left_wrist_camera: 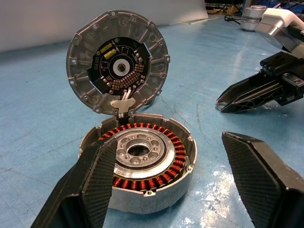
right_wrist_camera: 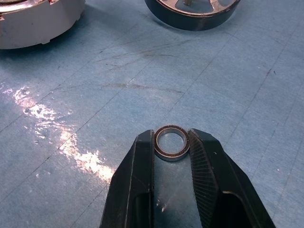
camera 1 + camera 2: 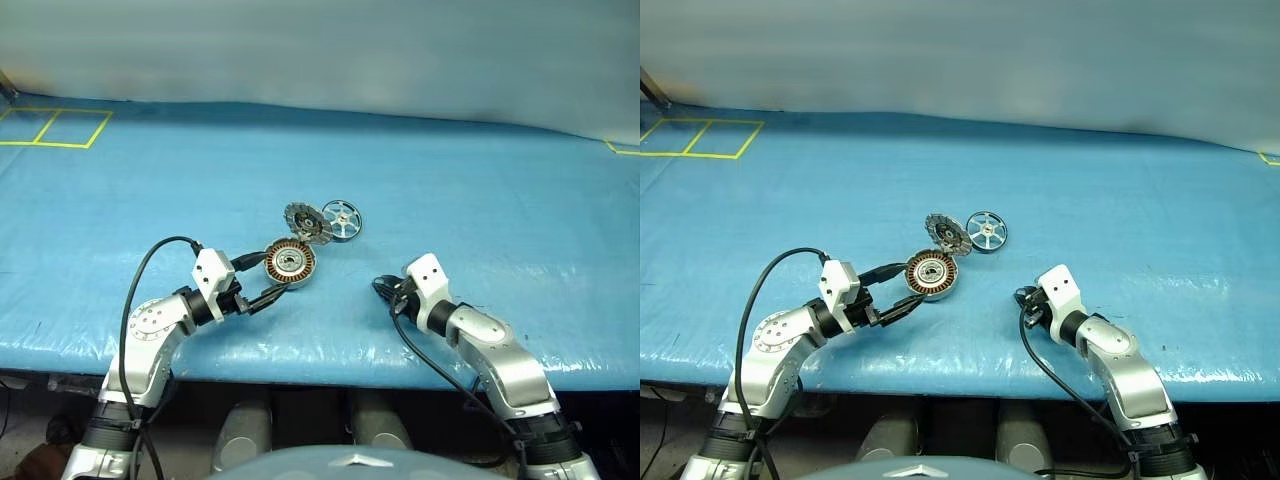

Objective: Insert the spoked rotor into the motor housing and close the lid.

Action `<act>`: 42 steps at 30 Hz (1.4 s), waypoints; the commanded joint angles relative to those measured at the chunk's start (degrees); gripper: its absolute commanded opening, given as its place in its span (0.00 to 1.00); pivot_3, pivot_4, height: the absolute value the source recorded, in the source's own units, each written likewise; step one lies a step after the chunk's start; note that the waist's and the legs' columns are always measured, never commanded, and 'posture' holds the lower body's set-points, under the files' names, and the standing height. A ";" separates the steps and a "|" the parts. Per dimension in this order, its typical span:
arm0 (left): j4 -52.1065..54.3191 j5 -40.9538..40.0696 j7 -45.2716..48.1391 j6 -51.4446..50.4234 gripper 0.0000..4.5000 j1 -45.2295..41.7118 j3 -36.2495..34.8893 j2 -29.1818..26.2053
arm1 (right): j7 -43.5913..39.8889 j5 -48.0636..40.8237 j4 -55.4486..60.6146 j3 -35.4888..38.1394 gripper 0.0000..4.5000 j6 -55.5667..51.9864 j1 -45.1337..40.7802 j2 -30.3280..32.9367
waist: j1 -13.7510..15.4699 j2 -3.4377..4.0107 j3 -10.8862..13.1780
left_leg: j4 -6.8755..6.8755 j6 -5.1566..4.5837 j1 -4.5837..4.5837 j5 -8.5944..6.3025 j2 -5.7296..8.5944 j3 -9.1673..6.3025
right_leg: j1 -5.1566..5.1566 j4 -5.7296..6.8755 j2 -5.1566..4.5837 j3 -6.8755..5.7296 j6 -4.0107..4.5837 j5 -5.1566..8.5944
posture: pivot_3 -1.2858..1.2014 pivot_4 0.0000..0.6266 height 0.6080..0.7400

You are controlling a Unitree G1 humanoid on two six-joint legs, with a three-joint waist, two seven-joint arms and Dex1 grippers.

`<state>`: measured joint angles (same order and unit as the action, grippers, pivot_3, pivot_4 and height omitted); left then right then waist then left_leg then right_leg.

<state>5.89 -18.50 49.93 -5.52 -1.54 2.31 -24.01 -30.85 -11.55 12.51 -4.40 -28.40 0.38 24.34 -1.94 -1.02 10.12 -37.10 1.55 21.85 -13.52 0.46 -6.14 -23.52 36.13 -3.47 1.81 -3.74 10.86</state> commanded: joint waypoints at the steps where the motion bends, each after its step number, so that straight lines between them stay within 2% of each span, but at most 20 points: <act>1: 0.55 -0.37 -0.41 1.87 0.86 0.21 -0.78 0.25 | -1.57 -0.78 4.78 -0.26 0.16 0.96 -0.79 0.84 | 0.01 0.01 0.00 | 0.02 0.00 0.00 0.00 0.00 0.00 | 0.00 -0.01 0.00 0.00 0.00 0.00 | 0.52 0.24 1.00; 8: 1.63 -2.98 -0.18 0.90 0.86 1.25 -2.48 -0.13 | -7.19 -4.84 12.67 -2.27 0.16 -0.20 -3.01 2.46 | -0.09 0.01 0.01 | 0.11 0.00 0.11 -0.01 -0.01 -0.01 | -0.10 -0.12 0.00 -0.02 -0.01 0.00 | 0.52 0.24 1.00; 14: 2.07 -4.03 -0.71 2.19 0.86 3.47 -3.47 0.53 | -10.50 -4.36 13.20 -8.50 0.16 -0.32 -7.87 2.35 | -0.07 0.00 0.01 | 0.11 0.01 0.10 -0.02 -0.02 -0.01 | -0.09 -0.14 0.00 -0.03 -0.02 -0.01 | 0.52 0.24 1.00; 21: 0.95 -4.22 -1.07 3.96 0.86 4.92 -4.75 1.02 | -10.15 -2.61 3.86 -12.54 0.16 1.00 -16.79 -2.84 | -0.15 0.00 0.01 | 0.08 0.02 0.13 -0.04 -0.04 0.00 | -0.12 -0.17 0.01 -0.05 -0.03 -0.02 | 0.52 0.24 1.00; 27: 0.47 -1.12 -2.37 6.37 0.86 5.41 -4.60 0.25 | -9.58 -0.01 -5.51 -14.25 0.16 2.96 -23.26 -7.26 | -0.09 0.02 0.02 | 0.13 0.02 0.15 -0.04 -0.02 -0.02 | -0.14 -0.18 0.00 -0.07 -0.02 -0.03 | 0.52 0.24 1.00; 42: -0.76 0.92 -3.40 8.32 0.86 5.98 -3.13 0.82 | -8.08 2.26 -14.23 -13.89 0.16 3.95 -25.69 -12.87 | -0.19 0.03 0.02 | 0.16 0.03 0.13 -0.05 -0.02 -0.02 | -0.15 -0.15 0.01 -0.07 -0.01 -0.03 | 0.52 0.24 1.00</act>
<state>4.87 -18.22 46.71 1.62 4.70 -0.99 -23.05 -39.35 -9.33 -1.79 -19.33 -25.82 -24.02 12.10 -2.13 -0.99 10.13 -36.94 1.59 21.97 -13.57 0.44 -6.16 -23.67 35.98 -3.46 1.74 -3.76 10.83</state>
